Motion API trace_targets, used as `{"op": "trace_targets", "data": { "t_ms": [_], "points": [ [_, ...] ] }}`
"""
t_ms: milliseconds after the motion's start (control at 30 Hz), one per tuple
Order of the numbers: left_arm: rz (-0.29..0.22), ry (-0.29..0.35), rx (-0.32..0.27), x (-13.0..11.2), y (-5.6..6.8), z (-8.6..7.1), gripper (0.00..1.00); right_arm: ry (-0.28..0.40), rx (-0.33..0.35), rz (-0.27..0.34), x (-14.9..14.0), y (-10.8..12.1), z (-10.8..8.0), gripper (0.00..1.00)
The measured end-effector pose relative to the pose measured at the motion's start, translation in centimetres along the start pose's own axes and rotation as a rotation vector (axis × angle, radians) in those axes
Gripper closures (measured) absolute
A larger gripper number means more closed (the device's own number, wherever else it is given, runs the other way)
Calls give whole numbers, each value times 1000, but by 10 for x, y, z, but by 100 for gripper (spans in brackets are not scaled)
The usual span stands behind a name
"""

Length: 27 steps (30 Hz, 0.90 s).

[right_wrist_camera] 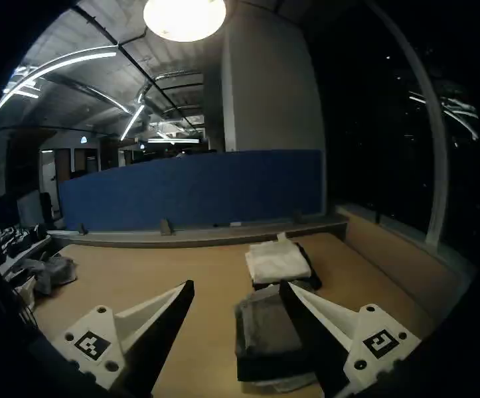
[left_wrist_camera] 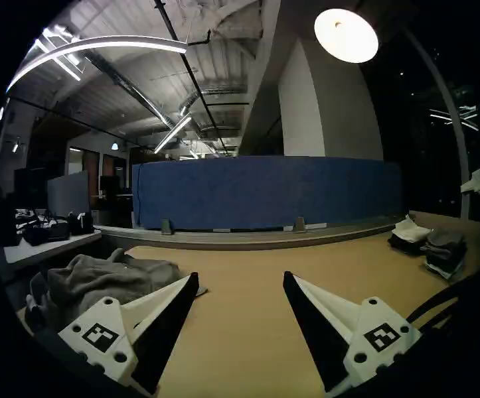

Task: Fold towel

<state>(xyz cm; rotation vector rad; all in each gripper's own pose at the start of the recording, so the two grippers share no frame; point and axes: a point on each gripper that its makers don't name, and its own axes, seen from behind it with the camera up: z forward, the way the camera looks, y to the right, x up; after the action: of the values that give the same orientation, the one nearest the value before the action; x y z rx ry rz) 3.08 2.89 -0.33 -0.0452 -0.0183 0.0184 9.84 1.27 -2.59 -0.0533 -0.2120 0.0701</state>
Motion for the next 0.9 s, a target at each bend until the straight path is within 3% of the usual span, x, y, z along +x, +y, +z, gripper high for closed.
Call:
{"op": "trace_targets", "data": {
  "t_ms": [367, 900],
  "points": [
    [-15, 11, 3, -19, -12, 4, 6, -15, 10, -63, -9, -19, 13, 0],
    [-25, 9, 19, -33, -18, 3, 6, -12, 18, -66, -7, -17, 19, 0]
  ]
}}
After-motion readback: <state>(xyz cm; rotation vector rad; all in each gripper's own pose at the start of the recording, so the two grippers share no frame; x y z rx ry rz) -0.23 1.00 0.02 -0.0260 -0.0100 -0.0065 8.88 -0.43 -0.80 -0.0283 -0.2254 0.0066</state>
